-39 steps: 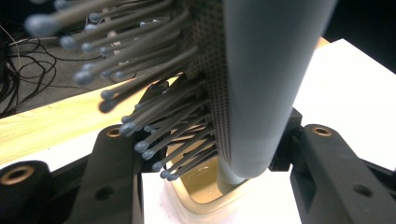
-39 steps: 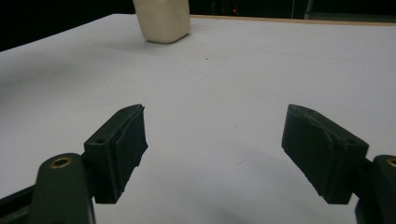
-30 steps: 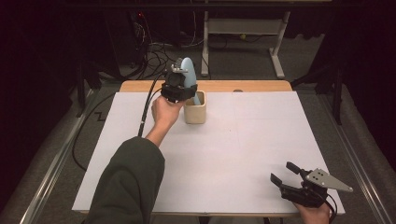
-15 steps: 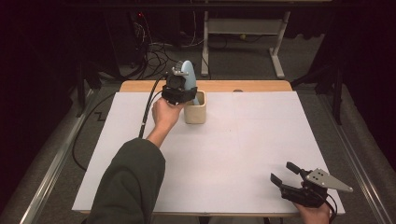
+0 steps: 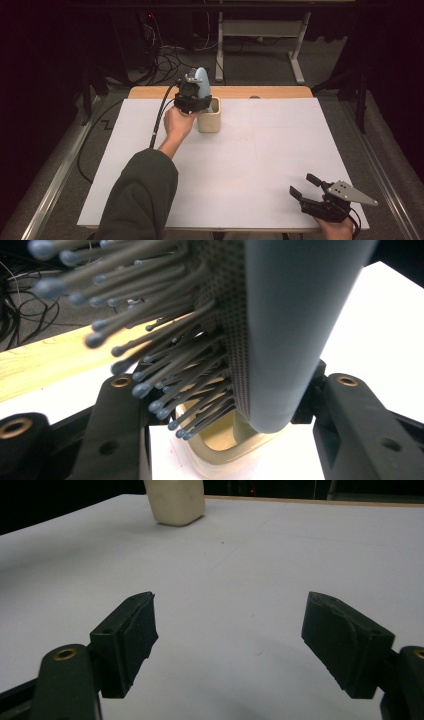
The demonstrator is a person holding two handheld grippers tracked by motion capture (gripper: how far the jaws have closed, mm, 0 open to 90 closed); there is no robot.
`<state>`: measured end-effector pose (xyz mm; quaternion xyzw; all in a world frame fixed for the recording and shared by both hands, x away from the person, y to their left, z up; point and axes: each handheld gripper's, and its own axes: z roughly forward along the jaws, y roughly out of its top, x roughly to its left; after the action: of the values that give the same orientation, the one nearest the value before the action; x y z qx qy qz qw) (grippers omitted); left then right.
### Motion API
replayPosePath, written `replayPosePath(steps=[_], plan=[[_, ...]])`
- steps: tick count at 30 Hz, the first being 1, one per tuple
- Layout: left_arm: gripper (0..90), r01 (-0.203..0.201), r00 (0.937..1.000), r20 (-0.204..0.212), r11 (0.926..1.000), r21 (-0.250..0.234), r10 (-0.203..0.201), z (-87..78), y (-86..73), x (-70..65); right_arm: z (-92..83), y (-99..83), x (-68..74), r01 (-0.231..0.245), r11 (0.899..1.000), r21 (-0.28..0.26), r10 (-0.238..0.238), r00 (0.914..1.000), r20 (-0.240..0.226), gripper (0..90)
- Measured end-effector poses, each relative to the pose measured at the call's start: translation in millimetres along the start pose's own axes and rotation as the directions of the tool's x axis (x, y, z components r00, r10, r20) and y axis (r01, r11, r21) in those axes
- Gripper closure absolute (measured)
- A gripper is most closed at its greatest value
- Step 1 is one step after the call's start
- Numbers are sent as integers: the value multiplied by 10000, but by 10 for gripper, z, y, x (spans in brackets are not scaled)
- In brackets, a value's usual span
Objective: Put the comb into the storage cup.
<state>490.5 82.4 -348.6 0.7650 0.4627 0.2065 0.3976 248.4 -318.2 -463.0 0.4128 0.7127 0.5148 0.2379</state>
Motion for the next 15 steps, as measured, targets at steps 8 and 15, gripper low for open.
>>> replayPosePath(steps=[8,15], plan=[[506,42,10000,-15,9999,100,-42,32,-29,1,0,0,0,12,10000,0,-12,10000,-2,229],[506,60,10000,-20,9998,168,-60,56,-39,-5,0,0,1,-6,10000,5,6,10000,-10,228]])
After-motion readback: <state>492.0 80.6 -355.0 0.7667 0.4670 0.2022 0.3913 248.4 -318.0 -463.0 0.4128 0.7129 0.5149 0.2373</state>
